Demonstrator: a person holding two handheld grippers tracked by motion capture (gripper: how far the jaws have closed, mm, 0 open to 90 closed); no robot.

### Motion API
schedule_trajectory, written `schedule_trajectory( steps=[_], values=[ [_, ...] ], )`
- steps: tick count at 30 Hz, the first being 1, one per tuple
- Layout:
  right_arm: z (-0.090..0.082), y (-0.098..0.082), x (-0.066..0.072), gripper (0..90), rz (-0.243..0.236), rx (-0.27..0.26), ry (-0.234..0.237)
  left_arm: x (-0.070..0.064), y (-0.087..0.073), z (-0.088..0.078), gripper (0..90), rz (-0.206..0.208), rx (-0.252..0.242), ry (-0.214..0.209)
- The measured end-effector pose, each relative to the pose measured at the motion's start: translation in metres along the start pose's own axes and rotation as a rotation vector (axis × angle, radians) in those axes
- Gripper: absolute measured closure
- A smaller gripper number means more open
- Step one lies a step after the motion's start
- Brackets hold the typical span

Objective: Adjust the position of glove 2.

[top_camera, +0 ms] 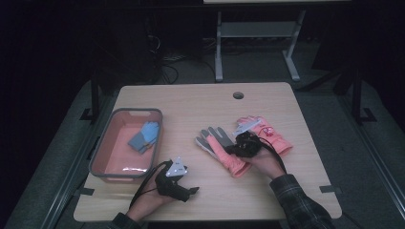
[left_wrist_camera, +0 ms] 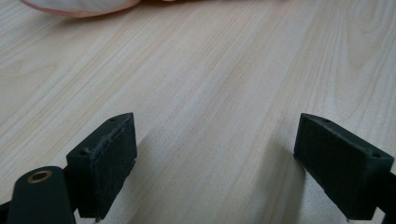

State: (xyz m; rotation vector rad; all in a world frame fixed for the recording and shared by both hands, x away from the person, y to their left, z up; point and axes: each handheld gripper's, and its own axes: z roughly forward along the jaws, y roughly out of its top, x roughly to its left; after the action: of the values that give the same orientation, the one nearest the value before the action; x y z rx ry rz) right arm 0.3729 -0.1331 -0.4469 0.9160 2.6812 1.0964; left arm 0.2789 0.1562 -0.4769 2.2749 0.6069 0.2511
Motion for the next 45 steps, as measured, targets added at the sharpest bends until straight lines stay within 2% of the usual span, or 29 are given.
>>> schedule_trajectory(
  steps=[15, 17, 19, 25, 28, 30, 34, 35, 38, 41, 45],
  values=[
    [-0.027, -0.035, 0.033, 90.0, -0.041, 0.025, 0.057, 0.0, 0.0, 0.0, 12.3, -0.004, 0.001, -0.001],
    [-0.029, -0.038, 0.036, 90.0, -0.059, 0.025, 0.057, 0.0, 0.0, 0.0, 12.3, 0.004, 0.001, 0.002],
    [-0.031, -0.041, 0.042, 90.0, -0.044, 0.028, 0.074, 0.0, 0.0, 0.0, 12.3, 0.005, 0.001, 0.002],
    [-0.037, -0.051, 0.054, 90.0, -0.068, 0.027, 0.098, 0.0, 0.0, 0.0, 12.3, 0.0, 0.0, 0.0],
    [-0.039, -0.054, 0.059, 90.0, -0.064, 0.026, 0.107, 0.0, 0.0, 0.0, 12.3, -0.005, -0.002, 0.0],
    [-0.04, -0.053, 0.058, 89.0, -0.068, 0.018, 0.108, 0.0, 0.0, 0.0, 12.3, -0.005, -0.004, -0.001],
    [-0.048, -0.048, 0.053, 77.0, -0.048, -0.007, 0.112, 0.0, 0.0, 0.0, 12.3, -0.005, -0.003, 0.0],
    [-0.053, -0.047, 0.051, 74.4, -0.025, -0.023, 0.107, 0.0, 0.0, 0.0, 12.3, -0.004, -0.003, 0.0],
    [-0.061, -0.043, 0.041, 69.4, 0.004, -0.05, 0.095, 0.0, 0.0, 0.0, 12.3, 0.0, 0.0, 0.0],
    [-0.066, -0.038, 0.03, 61.9, 0.028, -0.056, 0.072, 0.0, 0.0, 0.0, 12.3, 0.004, 0.001, 0.002],
    [-0.074, -0.033, 0.011, 56.3, 0.047, -0.074, 0.02, 0.0, 0.0, 0.0, 12.3, 0.005, 0.001, 0.002]
  ],
)
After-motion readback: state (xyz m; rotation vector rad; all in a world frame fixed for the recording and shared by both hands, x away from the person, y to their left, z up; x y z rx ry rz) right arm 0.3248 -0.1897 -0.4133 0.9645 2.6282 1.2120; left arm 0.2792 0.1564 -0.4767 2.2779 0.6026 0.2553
